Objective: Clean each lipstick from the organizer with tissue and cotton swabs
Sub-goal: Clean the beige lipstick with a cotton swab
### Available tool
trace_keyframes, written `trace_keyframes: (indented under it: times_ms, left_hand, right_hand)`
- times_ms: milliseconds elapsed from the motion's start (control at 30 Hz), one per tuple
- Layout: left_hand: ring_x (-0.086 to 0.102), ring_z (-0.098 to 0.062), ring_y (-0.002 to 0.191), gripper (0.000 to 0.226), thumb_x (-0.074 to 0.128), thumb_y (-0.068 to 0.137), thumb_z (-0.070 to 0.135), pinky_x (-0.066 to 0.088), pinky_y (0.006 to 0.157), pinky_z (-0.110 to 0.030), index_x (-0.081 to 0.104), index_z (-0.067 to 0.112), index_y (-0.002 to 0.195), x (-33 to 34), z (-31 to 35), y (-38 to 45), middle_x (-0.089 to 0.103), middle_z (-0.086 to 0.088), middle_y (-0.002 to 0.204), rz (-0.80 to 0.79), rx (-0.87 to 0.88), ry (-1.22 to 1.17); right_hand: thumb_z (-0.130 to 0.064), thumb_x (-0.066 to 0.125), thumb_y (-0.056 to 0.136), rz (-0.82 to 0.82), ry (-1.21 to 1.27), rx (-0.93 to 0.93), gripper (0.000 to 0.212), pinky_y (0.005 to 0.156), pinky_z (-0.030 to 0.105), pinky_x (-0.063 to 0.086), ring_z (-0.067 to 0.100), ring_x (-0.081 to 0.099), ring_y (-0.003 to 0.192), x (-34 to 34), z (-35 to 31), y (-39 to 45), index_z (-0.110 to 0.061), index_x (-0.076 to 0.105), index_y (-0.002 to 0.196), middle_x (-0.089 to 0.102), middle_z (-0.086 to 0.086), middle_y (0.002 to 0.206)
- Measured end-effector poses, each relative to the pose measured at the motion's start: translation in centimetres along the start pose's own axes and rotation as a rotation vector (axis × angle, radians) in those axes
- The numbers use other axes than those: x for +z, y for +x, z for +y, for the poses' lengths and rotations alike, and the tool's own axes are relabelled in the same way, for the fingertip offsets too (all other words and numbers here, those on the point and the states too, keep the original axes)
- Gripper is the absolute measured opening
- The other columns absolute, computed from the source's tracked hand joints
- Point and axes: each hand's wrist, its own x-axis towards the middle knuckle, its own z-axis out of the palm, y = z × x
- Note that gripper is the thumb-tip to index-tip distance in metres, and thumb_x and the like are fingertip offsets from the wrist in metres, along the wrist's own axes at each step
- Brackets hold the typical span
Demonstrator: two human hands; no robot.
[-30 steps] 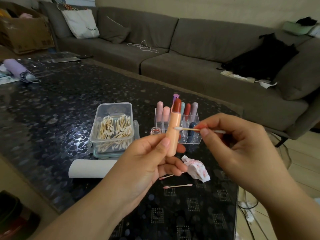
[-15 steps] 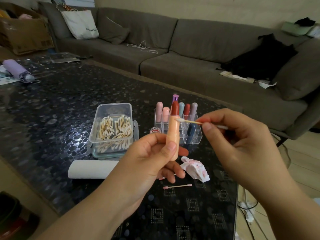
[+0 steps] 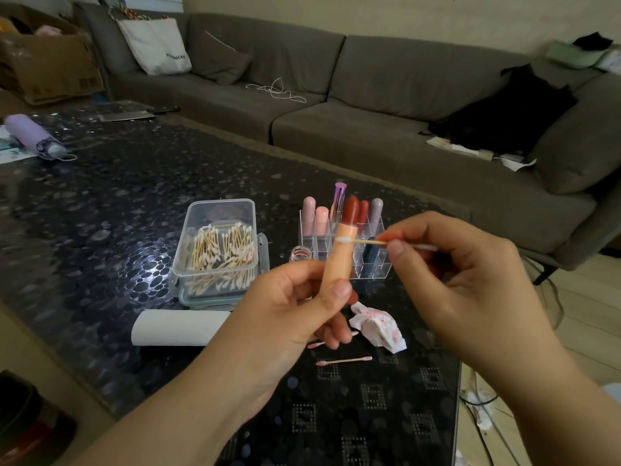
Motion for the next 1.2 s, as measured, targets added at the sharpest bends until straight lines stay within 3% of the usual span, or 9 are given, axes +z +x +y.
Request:
trace_keyframes:
  times_ms: [267, 433, 667, 1067, 1200]
  left_hand:
    - [0.067, -0.02, 0.062, 0.031, 0.053, 0.076, 0.023, 0.054, 0.056, -0.022, 0.063, 0.006, 0.1, 0.24, 0.24, -0.06, 0.073, -0.013, 0.084, -0.011, -0.005, -0.116]
    - [0.068, -0.02, 0.062, 0.03, 0.059, 0.071, 0.018, 0.054, 0.055, -0.021, 0.062, 0.004, 0.098, 0.25, 0.12, 0.05, 0.071, -0.01, 0.078, -0.003, 0.023, -0.104]
    - [0.068, -0.017, 0.063, 0.026, 0.064, 0.068, 0.02, 0.053, 0.058, -0.019, 0.069, 0.01, 0.091, 0.12, -0.15, 0.18, 0.069, 0.0, 0.072, 0.006, 0.039, -0.037]
    - [0.069, -0.016, 0.065, 0.032, 0.068, 0.064, 0.027, 0.055, 0.063, -0.024, 0.059, 0.012, 0.09, 0.07, -0.31, 0.09, 0.07, 0.003, 0.07, 0.112, 0.102, 0.123]
    - [0.066, -0.013, 0.059, 0.017, 0.067, 0.076, 0.015, 0.049, 0.055, -0.016, 0.058, 0.009, 0.089, 0.1, -0.39, 0.18, 0.069, 0.0, 0.068, 0.121, 0.094, 0.109]
  right_hand:
    - [-0.021, 0.058, 0.084, -0.028, -0.006, 0.006, 0.012, 0.045, 0.009, 0.037, 0.012, 0.053, 0.053, -0.07, -0.06, -0.04, -0.029, 0.066, 0.081, 0.06, -0.004, 0.064]
    - [-0.021, 0.056, 0.087, 0.053, -0.015, -0.002, 0.012, 0.048, 0.013, 0.042, 0.011, 0.056, 0.059, -0.11, 0.06, 0.1, -0.028, 0.066, 0.088, 0.06, -0.004, 0.061]
    - [-0.021, 0.057, 0.085, 0.021, -0.022, -0.003, 0.012, 0.046, 0.009, 0.037, 0.011, 0.053, 0.054, -0.13, 0.07, 0.05, -0.028, 0.066, 0.085, 0.056, -0.004, 0.056]
    - [-0.018, 0.059, 0.085, 0.021, -0.083, -0.039, 0.011, 0.045, 0.006, 0.035, 0.008, 0.054, 0.054, 0.07, -0.17, -0.01, -0.024, 0.067, 0.086, 0.057, -0.005, 0.055]
    - [-0.018, 0.059, 0.085, -0.001, -0.048, -0.045, 0.011, 0.045, 0.004, 0.032, 0.005, 0.05, 0.048, 0.1, -0.25, -0.09, -0.026, 0.066, 0.084, 0.055, -0.005, 0.054]
